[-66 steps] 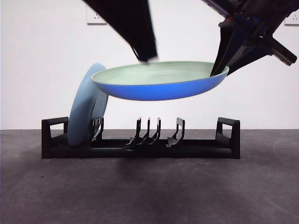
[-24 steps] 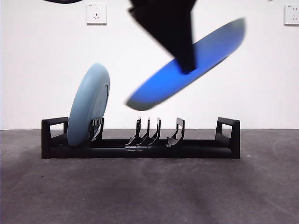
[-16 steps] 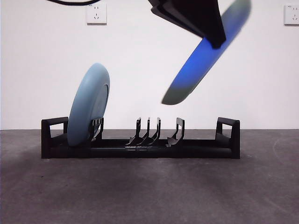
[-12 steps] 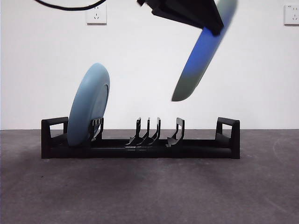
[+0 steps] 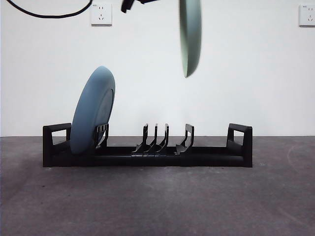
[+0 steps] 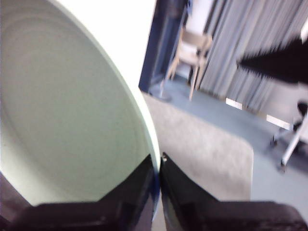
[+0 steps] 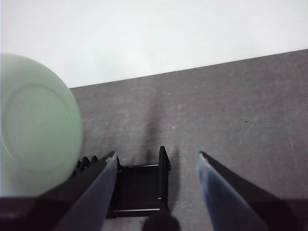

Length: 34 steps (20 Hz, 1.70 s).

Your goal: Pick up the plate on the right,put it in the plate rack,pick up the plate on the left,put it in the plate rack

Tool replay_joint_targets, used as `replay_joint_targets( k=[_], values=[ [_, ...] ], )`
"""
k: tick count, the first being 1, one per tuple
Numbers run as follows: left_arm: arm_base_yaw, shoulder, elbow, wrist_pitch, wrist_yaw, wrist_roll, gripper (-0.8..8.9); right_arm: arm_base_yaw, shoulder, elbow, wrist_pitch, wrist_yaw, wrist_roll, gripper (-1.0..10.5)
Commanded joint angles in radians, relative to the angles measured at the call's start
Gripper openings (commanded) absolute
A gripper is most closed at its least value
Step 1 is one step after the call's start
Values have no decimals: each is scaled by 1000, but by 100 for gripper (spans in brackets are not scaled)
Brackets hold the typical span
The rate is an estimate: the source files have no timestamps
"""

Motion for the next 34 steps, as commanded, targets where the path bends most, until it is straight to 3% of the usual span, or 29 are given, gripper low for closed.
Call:
replay_joint_targets(
  k=[1,13,17,22,34],
  values=[
    [33,23,8,15,14,-79,-9,1,-1,-2,4,3,-7,280],
    [63,171,142,-72,29,-70,-9,1,-1,-2,0,-5,-7,280],
    [63,210,142,-82,-23,-69,-9,1,0,-2,-10,-5,-7,280],
    [63,257,142,-97,-21,-67,-9,1,-1,-2,-20,-5,-7,280],
    [41,323,142,-186,-25,33,-8,1,0,-2,-49,-5,-8,280]
  ],
)
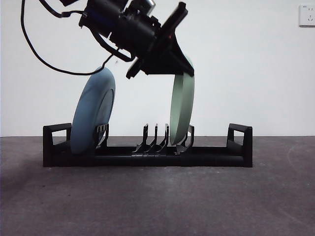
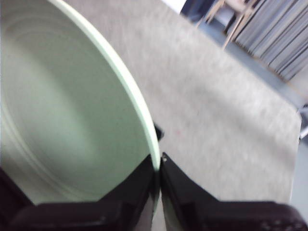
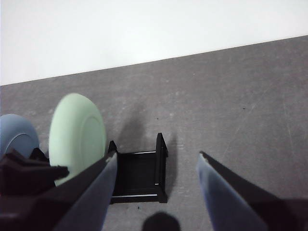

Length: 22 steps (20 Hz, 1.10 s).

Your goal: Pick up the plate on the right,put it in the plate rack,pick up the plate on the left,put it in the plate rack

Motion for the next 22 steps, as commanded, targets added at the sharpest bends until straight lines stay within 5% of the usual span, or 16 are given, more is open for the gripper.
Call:
replay_joint_targets(
  k=[1,9,13,16,19,22],
  values=[
    [-10,11,0,-6,-23,79,-1,1,0,-2,3,-1,-8,280],
    [-23,11,0,-54,-80,108,6,1,0,-2,3,-1,-8,280],
    [-26,11,0,-91,-81,107,163,1,0,-2,3,-1,-8,280],
    [-25,11,0,-132,-81,107,169,1,0,-2,3,-2,-8,280],
    [-26,1,0,-146,-55,102,322,1,3,-2,-7,-8,-8,280],
    [-27,-70,0,-190,-18,121,267,1,15,-2,-29,-9,-33,267]
  ],
)
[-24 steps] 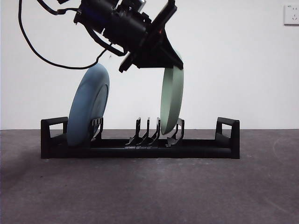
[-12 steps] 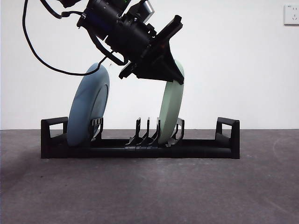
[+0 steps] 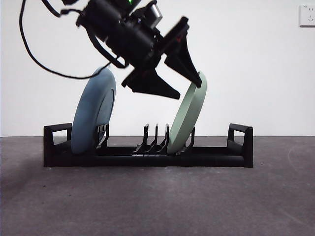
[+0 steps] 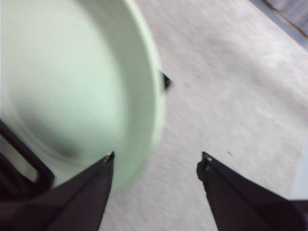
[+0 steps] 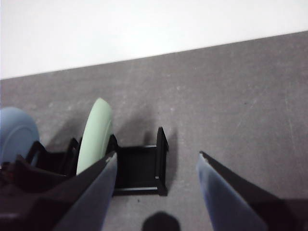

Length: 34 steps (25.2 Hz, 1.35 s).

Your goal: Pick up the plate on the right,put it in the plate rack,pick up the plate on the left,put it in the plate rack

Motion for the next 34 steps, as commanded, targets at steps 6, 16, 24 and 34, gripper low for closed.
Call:
replay_joint_targets(
  k=[6,16,24,34],
  values=[
    [-6,-372,0,-217,-109,226,-8,1,32,-2,-34,-61,-113,-11],
    [63,-856,-109,-415,-569,327,-8,7,-97,-131,144,-80,-161,-12],
    [74,-1187,-492,-401,-573,247,-8,16,-320,-441,283,-80,-145,-12],
    [73,-1489,-646,-375,-625,181,-4,15,-432,-590,312,-69,-87,-5]
  ],
)
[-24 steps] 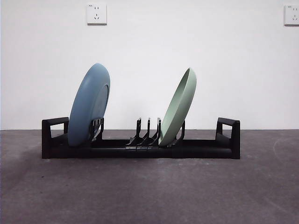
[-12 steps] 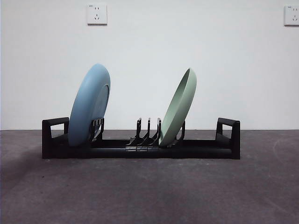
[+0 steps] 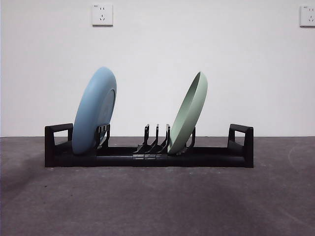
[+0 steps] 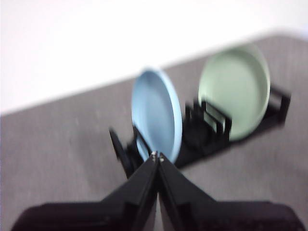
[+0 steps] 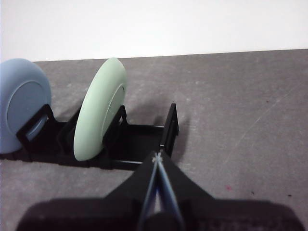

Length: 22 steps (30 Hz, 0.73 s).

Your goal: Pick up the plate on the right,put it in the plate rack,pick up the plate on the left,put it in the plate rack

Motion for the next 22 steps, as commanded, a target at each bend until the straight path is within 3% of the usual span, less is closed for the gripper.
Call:
replay_joint_targets(
  k=[1,3,20,22],
  values=[
    [3,-10,1,-2,-2,-20,-4,2,10,-6,6,1,34,2],
    [3,-8,1,-15,-2,-20,-4,2,21,-6,6,-5,61,2],
    [3,-2,1,-123,-1,-20,-4,1,24,-6,4,0,60,2],
    [3,-2,1,-132,-4,23,-4,1,24,-6,5,0,60,2]
  ],
)
